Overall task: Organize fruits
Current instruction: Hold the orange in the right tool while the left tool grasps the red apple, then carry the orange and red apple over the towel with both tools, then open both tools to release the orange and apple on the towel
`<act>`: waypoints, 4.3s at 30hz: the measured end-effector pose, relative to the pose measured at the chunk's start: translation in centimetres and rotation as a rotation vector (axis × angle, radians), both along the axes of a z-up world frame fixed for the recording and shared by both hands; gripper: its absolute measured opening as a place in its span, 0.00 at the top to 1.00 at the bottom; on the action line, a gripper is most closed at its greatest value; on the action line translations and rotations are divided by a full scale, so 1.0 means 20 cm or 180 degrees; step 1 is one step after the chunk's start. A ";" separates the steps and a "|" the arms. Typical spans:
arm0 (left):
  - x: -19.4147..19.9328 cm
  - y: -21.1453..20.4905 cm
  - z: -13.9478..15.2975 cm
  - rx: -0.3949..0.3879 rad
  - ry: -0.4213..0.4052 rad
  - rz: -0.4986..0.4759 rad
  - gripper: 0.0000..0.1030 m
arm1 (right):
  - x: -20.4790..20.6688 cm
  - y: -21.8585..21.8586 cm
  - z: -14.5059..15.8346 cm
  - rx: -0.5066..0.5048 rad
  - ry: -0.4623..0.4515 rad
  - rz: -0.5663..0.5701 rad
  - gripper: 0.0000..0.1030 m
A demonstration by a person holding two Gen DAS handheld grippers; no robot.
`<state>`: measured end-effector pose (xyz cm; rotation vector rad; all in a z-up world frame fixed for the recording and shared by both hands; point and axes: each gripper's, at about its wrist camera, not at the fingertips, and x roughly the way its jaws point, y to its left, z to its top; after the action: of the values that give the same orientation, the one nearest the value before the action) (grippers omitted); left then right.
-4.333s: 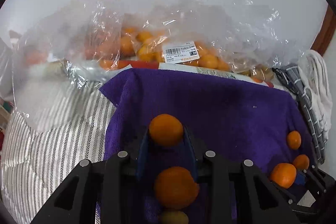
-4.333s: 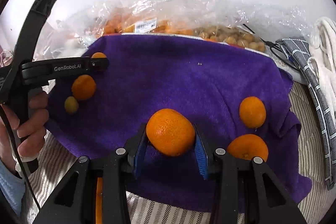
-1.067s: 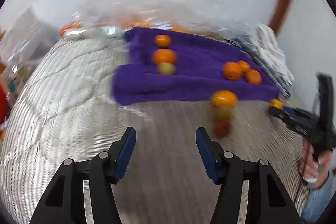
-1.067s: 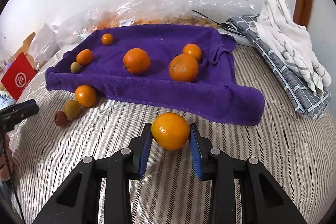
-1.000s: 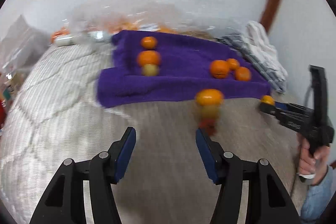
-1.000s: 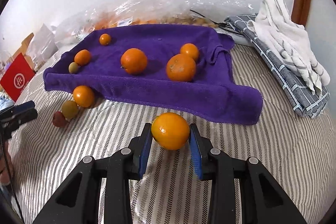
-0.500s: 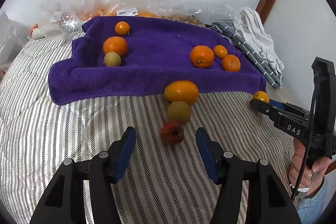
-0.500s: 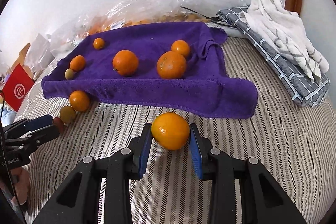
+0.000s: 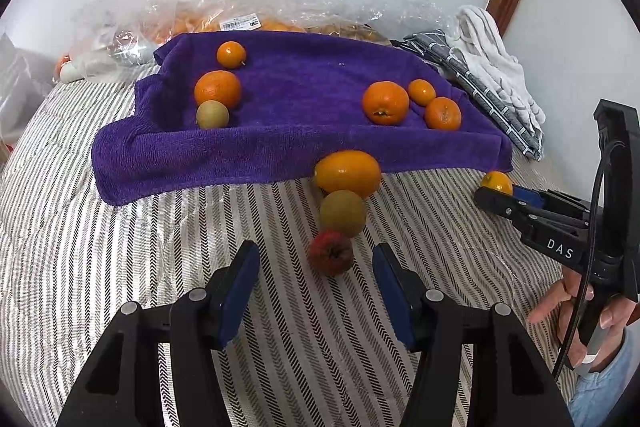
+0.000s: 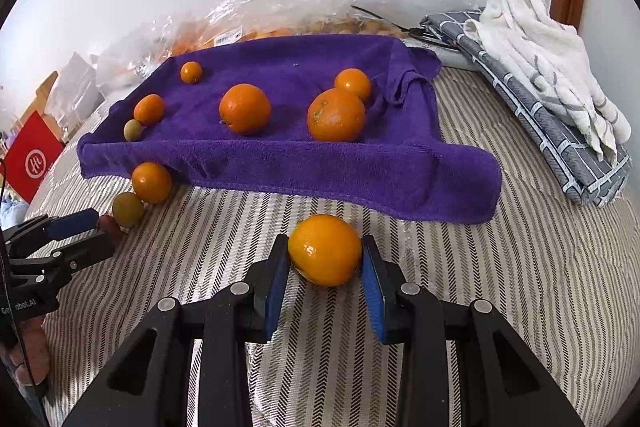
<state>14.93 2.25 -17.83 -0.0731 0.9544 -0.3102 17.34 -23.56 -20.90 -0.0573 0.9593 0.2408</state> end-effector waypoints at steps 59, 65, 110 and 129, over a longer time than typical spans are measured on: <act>0.44 0.42 0.23 -0.0594 -0.0620 0.0955 0.79 | 0.46 0.21 0.17 0.0239 -0.0129 0.0128 0.66; 0.44 0.35 0.20 -0.0422 -0.0623 0.0816 0.78 | 0.46 0.23 0.10 0.0234 -0.0020 0.0221 0.66; 0.47 0.24 0.12 -0.0233 -0.0372 0.0538 0.78 | 0.40 0.29 0.08 0.0000 -0.0024 0.0286 0.55; 0.45 0.17 0.12 -0.0123 -0.0440 0.0368 0.55 | 0.30 0.35 0.16 -0.0117 -0.0425 0.0362 0.54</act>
<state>23.90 5.57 -15.51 -0.1401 0.8039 -0.2240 23.43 -16.65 -17.61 -0.1601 0.8284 0.3204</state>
